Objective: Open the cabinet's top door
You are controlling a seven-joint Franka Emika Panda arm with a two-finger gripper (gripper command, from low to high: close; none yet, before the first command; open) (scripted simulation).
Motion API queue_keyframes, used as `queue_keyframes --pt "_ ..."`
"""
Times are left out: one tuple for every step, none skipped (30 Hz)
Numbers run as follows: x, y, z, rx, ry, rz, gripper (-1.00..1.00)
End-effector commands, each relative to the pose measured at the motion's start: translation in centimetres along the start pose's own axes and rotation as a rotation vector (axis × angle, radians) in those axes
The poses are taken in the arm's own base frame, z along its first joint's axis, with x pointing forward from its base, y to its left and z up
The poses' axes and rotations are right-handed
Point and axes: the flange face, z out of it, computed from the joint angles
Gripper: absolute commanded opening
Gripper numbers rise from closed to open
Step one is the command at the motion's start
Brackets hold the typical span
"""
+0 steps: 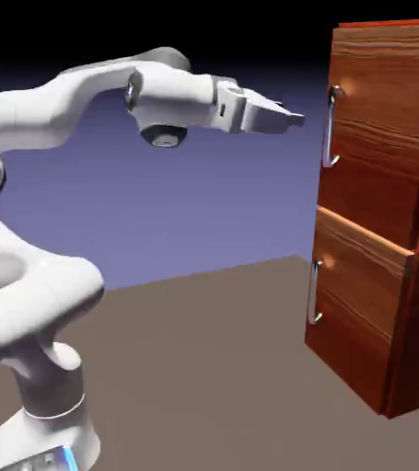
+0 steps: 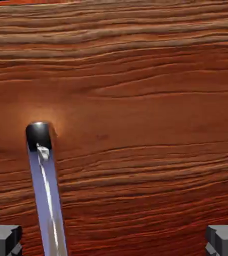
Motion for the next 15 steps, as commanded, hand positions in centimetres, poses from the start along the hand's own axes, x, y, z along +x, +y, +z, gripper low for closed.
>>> queue_keyframes --pt "-0.4 -0.1 0.4 0.011 0.006 -0.006 0.00" --pt "-0.9 -0.3 0.9 0.023 0.011 -0.013 0.00" --pt "-1.4 -0.3 1.4 0.033 0.017 -0.019 0.00" --pt "-1.8 -0.4 1.9 0.044 0.022 -0.026 0.00" --pt "-2.3 -0.4 2.5 0.054 0.026 -0.033 0.00" --pt "-2.8 -0.3 3.1 0.065 0.031 -0.040 0.00" --pt "-3.3 -0.3 3.7 0.074 0.035 -0.047 0.00" --pt "-3.8 -0.1 4.4 0.084 0.040 -0.054 0.00" --pt "-4.3 0.0 5.0 0.093 0.044 -0.061 0.00" --pt "-4.8 0.2 5.8 0.102 0.048 -0.068 0.00" --pt "-5.3 0.5 6.5 0.110 0.052 -0.075 0.00" --pt "-5.8 0.8 7.3 0.118 0.055 -0.081 0.00" --pt "-6.0 0.9 7.5 0.121 0.056 -0.083 0.00" --pt "-6.0 0.9 7.5 0.121 0.056 -0.083 0.00" --pt "-5.9 0.6 8.7 0.121 0.057 -0.085 0.00"
